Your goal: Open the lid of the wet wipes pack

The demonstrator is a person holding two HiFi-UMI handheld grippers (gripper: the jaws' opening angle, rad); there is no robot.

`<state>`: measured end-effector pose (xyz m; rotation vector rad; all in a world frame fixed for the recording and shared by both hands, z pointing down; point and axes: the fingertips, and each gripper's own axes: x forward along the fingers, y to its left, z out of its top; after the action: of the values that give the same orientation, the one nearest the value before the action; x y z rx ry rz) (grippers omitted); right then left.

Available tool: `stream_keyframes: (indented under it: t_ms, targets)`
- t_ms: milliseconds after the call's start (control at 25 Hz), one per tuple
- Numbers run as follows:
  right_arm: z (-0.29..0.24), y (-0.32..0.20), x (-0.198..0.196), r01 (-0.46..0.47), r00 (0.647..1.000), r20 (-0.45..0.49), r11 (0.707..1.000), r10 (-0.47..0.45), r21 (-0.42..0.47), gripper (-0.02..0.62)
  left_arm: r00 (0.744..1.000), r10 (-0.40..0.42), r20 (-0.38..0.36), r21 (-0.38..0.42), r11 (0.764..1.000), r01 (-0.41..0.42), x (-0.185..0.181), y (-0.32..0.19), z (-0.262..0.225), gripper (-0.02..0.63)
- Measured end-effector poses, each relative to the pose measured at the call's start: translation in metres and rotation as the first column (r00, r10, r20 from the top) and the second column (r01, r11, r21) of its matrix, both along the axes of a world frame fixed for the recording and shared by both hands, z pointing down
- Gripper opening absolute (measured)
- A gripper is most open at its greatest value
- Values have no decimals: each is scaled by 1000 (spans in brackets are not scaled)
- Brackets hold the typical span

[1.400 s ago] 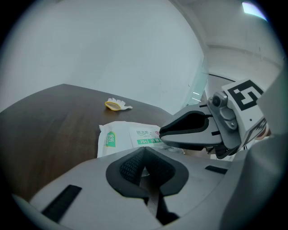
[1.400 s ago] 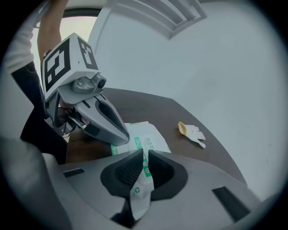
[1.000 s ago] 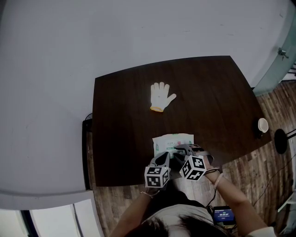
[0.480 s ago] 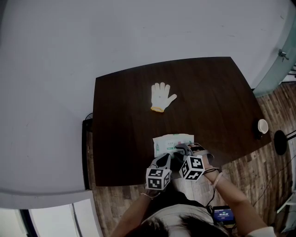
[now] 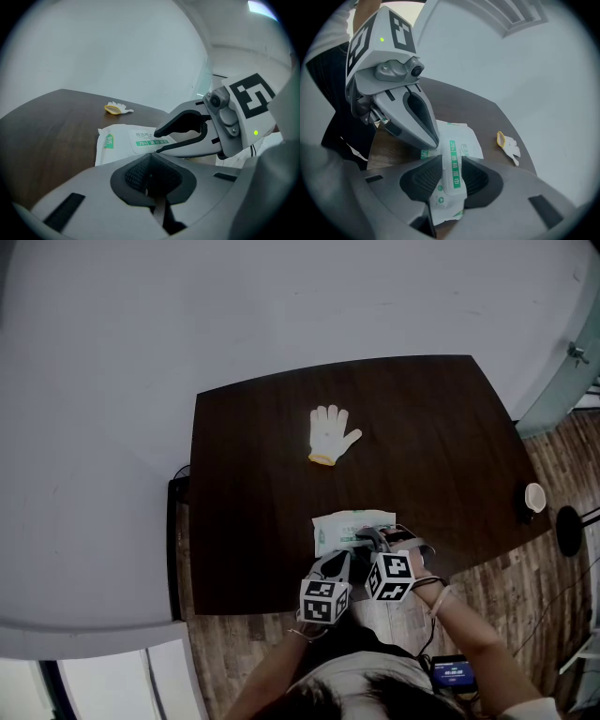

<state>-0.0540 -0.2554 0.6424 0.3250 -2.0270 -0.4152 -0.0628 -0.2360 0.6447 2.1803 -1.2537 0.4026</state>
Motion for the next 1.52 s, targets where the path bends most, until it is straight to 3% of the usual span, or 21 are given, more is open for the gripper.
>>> stream_keyframes:
  t_ms: [440, 1320, 1520]
  targets:
    - [2, 6, 0, 36, 999, -16, 999, -36, 25, 60, 1000, 7, 19, -7, 1000, -7, 1, -1, 4, 18]
    - [-5, 9, -1, 5, 1000, 7, 999, -5, 38, 41, 1000, 2, 8, -1, 1000, -2, -1, 0, 3, 18]
    - [-20, 2, -2, -27, 997, 72, 998, 23, 53, 31, 1000, -15, 13, 1, 1000, 15, -2, 0, 4, 18]
